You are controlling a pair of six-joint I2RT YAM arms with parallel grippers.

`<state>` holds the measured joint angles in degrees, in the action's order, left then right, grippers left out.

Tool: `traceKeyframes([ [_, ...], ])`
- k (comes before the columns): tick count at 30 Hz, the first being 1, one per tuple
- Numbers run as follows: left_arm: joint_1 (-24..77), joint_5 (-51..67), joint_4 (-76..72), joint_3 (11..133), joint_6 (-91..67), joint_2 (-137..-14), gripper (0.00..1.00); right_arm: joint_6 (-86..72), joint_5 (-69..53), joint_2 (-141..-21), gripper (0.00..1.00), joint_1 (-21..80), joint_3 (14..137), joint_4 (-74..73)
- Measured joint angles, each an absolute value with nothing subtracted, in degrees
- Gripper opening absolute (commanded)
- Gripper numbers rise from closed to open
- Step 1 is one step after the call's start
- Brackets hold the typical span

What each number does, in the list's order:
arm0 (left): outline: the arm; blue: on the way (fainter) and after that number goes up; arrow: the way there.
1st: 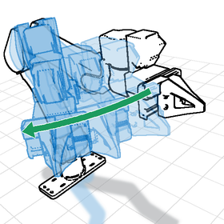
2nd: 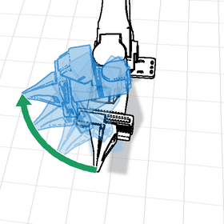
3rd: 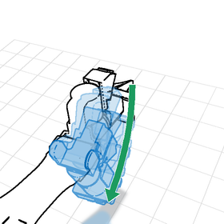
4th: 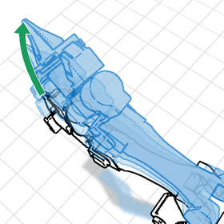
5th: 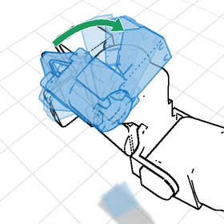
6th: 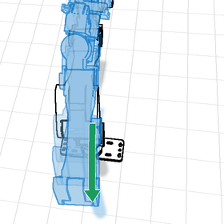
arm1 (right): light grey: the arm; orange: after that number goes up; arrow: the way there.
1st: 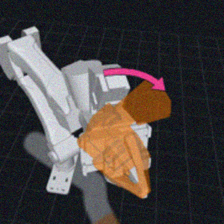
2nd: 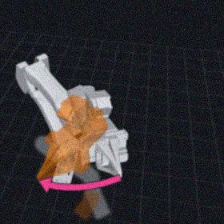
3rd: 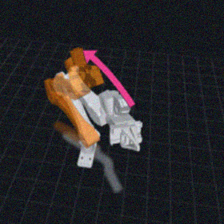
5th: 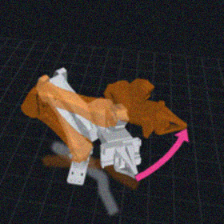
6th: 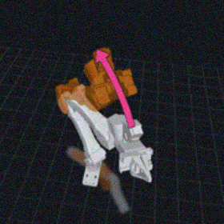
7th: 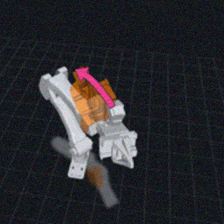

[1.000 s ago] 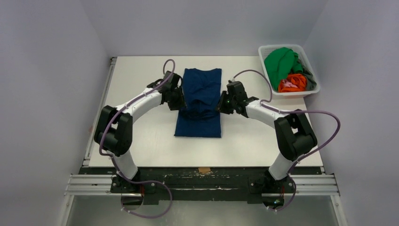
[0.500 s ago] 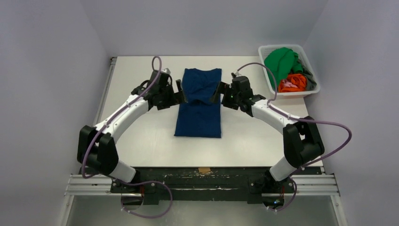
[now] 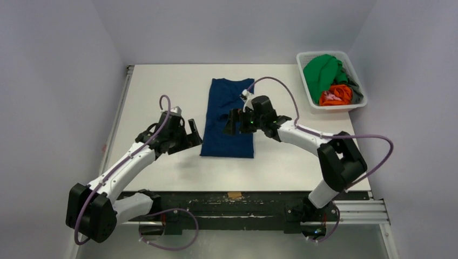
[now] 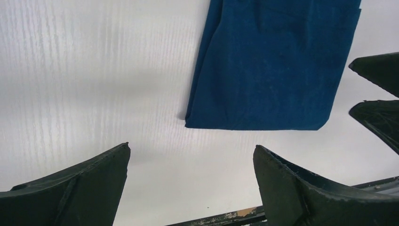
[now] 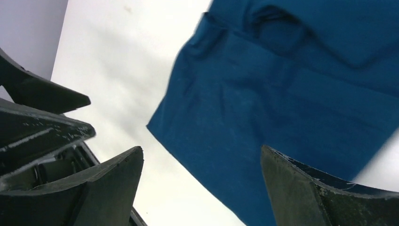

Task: Fold and stack the t-shirts
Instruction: Grab one side of the 2/3 rectangular tshirt with both arms

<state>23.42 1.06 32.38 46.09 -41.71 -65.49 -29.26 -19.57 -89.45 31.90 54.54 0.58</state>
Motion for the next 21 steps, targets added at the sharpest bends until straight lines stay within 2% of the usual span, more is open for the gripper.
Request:
traceKeyframes([
  [4,23.42,-0.25,32.4,42.76,-42.59,-63.26,1.0,-28.01,-20.93,-99.79,0.92,35.81,63.57,0.93],
  [11,23.42,-0.82,31.18,41.63,-42.89,-64.88,1.0,-27.03,-17.91,-116.92,0.91,35.57,81.91,-0.47],
  [18,23.4,-0.16,28.84,41.67,-42.87,-69.21,1.0,-26.63,-14.74,-127.61,0.9,32.51,94.19,-5.08],
  [21,23.4,1.32,27.24,41.95,-42.89,-72.42,0.94,-26.57,-16.21,-128.99,0.9,30.15,97.01,-6.52],
])
